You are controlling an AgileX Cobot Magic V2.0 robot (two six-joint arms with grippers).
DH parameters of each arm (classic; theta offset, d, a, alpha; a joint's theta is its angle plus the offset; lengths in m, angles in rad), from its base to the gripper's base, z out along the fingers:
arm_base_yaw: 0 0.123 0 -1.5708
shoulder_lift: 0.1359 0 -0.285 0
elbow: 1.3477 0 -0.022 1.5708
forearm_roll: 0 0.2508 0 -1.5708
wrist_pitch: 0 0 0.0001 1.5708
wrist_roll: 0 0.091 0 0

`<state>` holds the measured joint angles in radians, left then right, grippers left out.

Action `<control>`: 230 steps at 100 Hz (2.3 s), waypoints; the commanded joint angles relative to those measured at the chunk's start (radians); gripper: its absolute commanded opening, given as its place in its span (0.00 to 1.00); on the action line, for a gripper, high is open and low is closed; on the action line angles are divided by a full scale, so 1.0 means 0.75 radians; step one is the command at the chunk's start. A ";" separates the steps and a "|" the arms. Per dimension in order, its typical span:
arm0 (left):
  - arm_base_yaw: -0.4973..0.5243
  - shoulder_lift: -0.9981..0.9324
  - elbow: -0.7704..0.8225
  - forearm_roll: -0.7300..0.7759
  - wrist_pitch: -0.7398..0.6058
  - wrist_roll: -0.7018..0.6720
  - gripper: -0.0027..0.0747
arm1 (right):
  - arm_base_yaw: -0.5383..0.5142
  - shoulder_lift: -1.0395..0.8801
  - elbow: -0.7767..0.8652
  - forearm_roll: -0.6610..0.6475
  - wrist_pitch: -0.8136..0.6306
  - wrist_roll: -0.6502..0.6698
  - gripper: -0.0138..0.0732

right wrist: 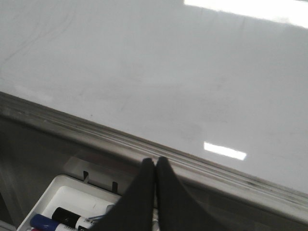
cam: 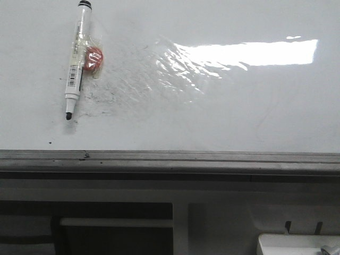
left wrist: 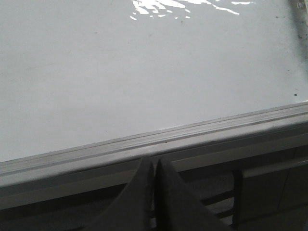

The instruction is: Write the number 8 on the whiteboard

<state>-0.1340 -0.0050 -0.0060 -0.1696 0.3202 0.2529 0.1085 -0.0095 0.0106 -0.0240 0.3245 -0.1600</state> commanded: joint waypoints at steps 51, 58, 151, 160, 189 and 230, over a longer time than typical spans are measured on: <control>0.002 -0.036 0.052 -0.010 -0.095 -0.014 0.01 | -0.002 -0.029 0.017 -0.019 -0.035 0.003 0.08; 0.002 -0.036 0.052 -0.010 -0.095 -0.014 0.01 | -0.002 -0.029 0.017 -0.019 -0.035 0.003 0.08; 0.002 -0.036 0.052 -1.238 -0.304 -0.020 0.01 | -0.002 -0.029 0.017 0.640 -0.464 0.003 0.08; 0.002 -0.036 0.052 -1.367 -0.299 -0.020 0.01 | -0.002 -0.029 0.017 0.687 -0.495 0.003 0.08; 0.002 -0.020 -0.070 -1.336 -0.153 0.142 0.01 | -0.002 -0.008 -0.185 0.939 -0.323 -0.059 0.10; -0.049 0.577 -0.530 -0.938 0.186 0.366 0.32 | -0.002 0.398 -0.676 0.761 0.213 -0.245 0.63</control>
<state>-0.1434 0.3109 -0.3191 -0.8846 0.4462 0.5182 0.1085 0.2027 -0.4009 0.5689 0.4781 -0.3254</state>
